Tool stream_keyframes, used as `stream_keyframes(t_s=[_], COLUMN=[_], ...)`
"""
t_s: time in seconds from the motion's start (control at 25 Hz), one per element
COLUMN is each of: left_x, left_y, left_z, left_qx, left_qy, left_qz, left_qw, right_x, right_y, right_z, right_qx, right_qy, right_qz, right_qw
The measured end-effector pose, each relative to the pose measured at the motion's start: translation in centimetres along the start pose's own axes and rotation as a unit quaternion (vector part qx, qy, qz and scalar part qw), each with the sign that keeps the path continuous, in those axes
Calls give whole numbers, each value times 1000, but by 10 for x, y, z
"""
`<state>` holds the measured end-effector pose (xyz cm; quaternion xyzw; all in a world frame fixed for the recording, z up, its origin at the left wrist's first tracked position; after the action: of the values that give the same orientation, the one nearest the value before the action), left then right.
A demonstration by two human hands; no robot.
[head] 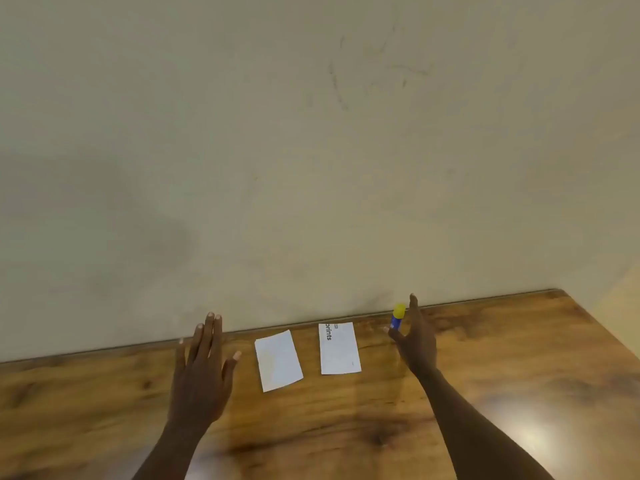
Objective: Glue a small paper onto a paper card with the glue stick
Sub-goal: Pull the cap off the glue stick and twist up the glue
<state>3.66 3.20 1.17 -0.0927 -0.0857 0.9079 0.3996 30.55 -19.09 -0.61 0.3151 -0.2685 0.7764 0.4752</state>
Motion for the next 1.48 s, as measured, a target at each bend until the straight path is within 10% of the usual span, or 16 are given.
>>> stream_keyframes(t_s=[0.24, 0.56, 0.96, 1.48], left_x=[1, -20, -87, -112], left_y=[-15, -75, -96, -80], left_z=[-18, 101, 329, 425], left_qx=[17, -86, -165, -95], left_qy=[36, 233, 597, 670], left_qz=[30, 58, 22, -65], left_qw=[999, 967, 785, 733], right_x=[-16, 110, 330, 419], right_y=[-18, -53, -5, 55], right_z=[-14, 42, 147, 178], right_qx=[10, 17, -11, 79], right_qy=[-72, -154, -347, -417], right_qz=[-52, 107, 255, 335], right_qw=[996, 982, 902, 841])
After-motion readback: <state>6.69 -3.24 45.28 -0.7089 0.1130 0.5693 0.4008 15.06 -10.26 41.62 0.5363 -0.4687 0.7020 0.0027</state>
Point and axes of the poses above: each hand's wrist, its own y-axis away from the middle knuckle, its own z-axis out of the back of the hand, x = y × z, the point moved 5 cm from there along -y, towards the middle knuckle, and after that the axes turned 2 degrees about z, right-handed, at the moved point
